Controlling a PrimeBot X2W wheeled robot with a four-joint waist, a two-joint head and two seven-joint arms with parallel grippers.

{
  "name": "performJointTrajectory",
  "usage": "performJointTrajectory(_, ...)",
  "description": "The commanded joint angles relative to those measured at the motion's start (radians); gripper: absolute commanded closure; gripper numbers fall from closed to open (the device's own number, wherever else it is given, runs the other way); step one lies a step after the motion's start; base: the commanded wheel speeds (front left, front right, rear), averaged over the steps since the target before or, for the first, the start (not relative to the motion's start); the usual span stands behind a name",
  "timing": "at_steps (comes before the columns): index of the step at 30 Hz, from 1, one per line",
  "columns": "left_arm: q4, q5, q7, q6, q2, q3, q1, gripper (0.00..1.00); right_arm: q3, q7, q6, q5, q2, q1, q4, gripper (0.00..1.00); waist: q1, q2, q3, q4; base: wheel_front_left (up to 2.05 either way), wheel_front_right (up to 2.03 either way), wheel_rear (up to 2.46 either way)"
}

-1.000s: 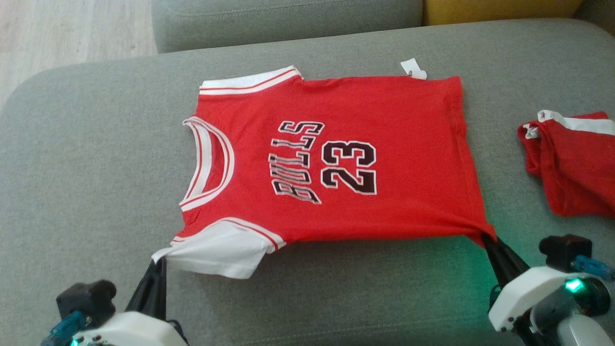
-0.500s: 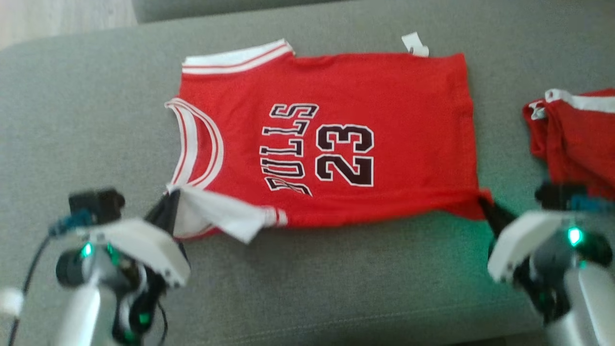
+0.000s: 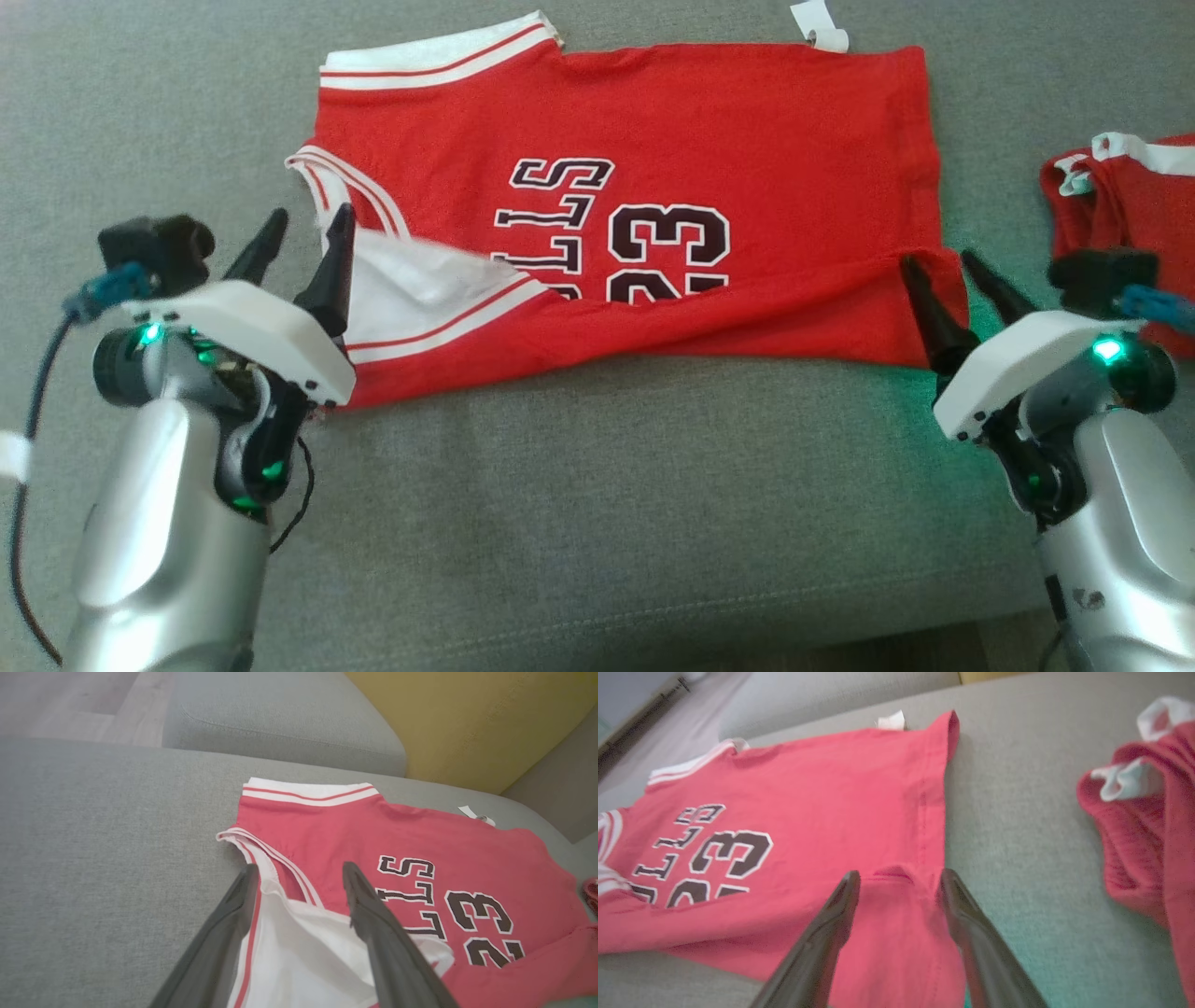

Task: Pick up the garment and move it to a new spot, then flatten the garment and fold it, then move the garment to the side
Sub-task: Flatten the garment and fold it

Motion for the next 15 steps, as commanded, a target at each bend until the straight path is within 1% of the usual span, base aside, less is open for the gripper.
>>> performJointTrajectory(1, -0.019, 0.023, -0.057, 0.002, 0.018, 0.036, -0.032, 0.00, 0.020, -0.069, 0.003, 0.001, -0.011, -0.024, -0.033, 0.00, 0.0000, 0.0000, 0.003, -0.002, 0.00, 0.00, 0.00)
performJointTrajectory(3, -0.009, 0.046, -0.133, 0.011, 0.010, 0.035, -0.026, 0.00, 0.026, -0.150, 0.003, -0.011, -0.009, -0.017, -0.035, 0.00, 0.0000, 0.0000, 0.005, -0.002, 0.00, 0.00, 0.00)
performJointTrajectory(5, -0.011, 0.087, -0.214, 0.034, 0.010, 0.032, -0.010, 0.00, 0.030, -0.227, 0.003, -0.028, -0.007, -0.003, -0.044, 0.00, 0.0000, 0.0000, 0.005, -0.002, 0.00, 0.00, 0.00)
performJointTrajectory(8, -0.032, 0.150, -0.321, 0.083, 0.007, 0.025, 0.031, 0.00, 0.035, -0.335, 0.003, -0.073, -0.003, 0.031, -0.075, 0.00, 0.0000, 0.0000, 0.002, -0.002, 0.00, 0.00, 0.00)
performJointTrajectory(9, -0.056, 0.182, -0.378, 0.113, 0.006, 0.022, 0.064, 0.00, 0.028, -0.392, 0.003, -0.097, 0.002, 0.058, -0.102, 0.00, 0.0000, 0.0000, -0.002, -0.001, 0.00, 0.00, 0.00)
performJointTrajectory(12, -0.101, 0.222, -0.416, 0.155, 0.002, 0.013, 0.130, 0.00, 0.018, -0.444, 0.003, -0.129, 0.018, 0.108, -0.149, 0.00, 0.0000, 0.0000, -0.016, -0.001, 0.00, 0.00, 0.00)
performJointTrajectory(15, -0.145, 0.242, -0.433, 0.182, -0.001, 0.009, 0.202, 0.00, 0.007, -0.454, 0.003, -0.148, 0.038, 0.165, -0.196, 0.00, 0.0000, 0.0000, -0.035, -0.003, 0.00, 0.00, 0.00)
